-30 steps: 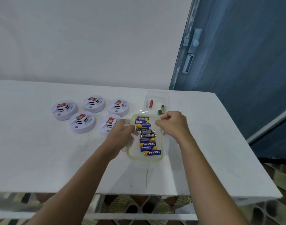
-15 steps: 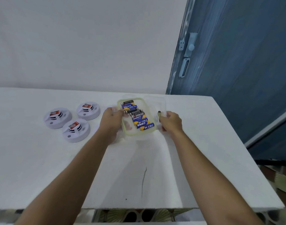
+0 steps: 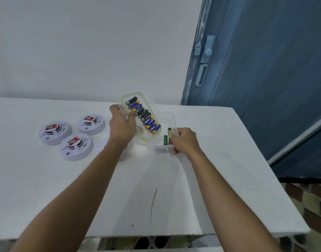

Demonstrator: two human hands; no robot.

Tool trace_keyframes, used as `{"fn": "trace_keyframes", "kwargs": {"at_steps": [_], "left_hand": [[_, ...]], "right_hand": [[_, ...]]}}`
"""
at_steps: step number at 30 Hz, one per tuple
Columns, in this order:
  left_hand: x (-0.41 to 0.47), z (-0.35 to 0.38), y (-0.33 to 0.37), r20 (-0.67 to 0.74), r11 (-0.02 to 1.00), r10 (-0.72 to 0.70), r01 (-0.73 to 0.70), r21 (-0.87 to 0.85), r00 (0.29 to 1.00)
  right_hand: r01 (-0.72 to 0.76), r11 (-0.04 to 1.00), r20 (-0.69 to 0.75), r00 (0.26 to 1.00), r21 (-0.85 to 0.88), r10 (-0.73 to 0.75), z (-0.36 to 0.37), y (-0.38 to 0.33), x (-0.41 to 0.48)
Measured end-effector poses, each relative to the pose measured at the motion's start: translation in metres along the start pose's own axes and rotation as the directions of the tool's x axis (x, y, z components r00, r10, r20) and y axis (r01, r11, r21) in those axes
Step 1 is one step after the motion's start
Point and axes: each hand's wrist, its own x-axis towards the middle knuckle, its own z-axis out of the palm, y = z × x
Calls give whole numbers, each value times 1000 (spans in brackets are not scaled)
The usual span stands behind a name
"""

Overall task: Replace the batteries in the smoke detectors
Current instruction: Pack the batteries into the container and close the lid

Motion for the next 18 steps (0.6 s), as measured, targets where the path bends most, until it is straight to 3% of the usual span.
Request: {"fn": "trace_keyframes", "kwargs": {"at_steps": [8,18], "left_hand": [[-9,10,-4,62,969,219,-225,106,974],[-21,20,-2,96,905,392,-402,140,915]], "right_hand": [[29,991,17,999,-133,-27,-2,-14,-9],[4,989,15,1000,-147,-1,1,-19,-12]]}}
